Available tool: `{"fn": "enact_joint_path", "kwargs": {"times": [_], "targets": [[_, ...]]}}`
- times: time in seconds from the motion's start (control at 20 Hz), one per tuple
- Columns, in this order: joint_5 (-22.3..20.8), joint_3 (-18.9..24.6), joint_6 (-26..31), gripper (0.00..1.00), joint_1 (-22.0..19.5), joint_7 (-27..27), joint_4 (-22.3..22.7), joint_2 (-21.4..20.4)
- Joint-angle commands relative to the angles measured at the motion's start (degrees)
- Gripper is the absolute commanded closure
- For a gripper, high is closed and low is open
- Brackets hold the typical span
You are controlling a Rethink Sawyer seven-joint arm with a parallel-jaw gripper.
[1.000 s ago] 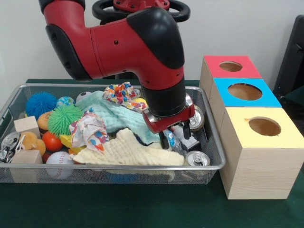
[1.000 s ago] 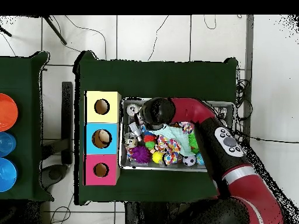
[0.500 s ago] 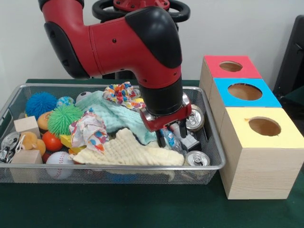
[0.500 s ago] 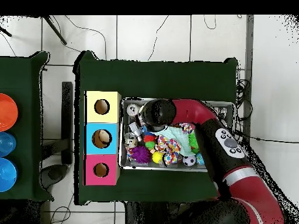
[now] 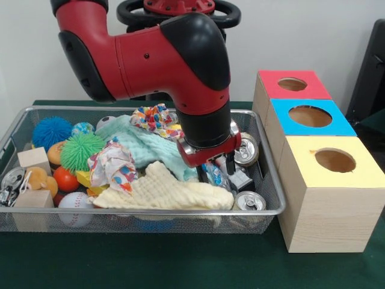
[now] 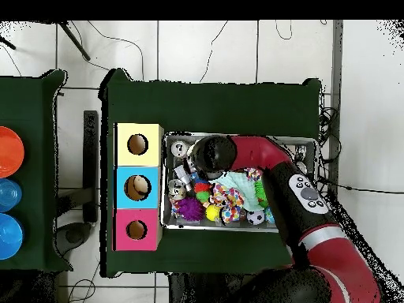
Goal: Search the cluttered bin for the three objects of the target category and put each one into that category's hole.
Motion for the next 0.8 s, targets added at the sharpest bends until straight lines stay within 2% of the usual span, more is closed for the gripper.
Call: {"fn": "enact_joint_path", "kwargs": {"times": [0.05, 0.4, 0.8], "targets": [[-1.3, -2.6, -4.0, 0.0, 0.7, 3.7, 1.7, 3.9], [-0.4, -2.6, -4.5, 0.0, 1.1, 5.3, 2.8, 4.0], [-1.1, -2.5, -5.5, 0.0, 0.3, 3.4, 1.8, 5.2]]}}
